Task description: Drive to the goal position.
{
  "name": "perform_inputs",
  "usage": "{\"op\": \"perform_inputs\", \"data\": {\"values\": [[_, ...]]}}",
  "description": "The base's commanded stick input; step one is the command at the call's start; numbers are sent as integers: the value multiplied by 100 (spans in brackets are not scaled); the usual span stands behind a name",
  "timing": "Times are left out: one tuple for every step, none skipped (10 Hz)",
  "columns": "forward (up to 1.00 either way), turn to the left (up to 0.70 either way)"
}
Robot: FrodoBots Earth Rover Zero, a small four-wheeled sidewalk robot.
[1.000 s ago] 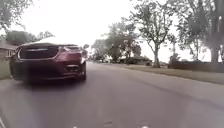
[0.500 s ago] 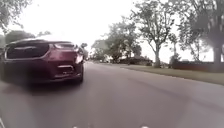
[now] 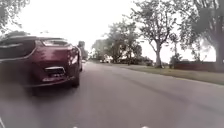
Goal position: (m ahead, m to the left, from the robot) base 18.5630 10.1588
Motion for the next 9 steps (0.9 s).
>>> {"op": "perform_inputs", "data": {"values": [[70,35],[70,35],[70,11],[70,0],[70,0],[70,0],[70,0],[70,0],[70,0]]}}
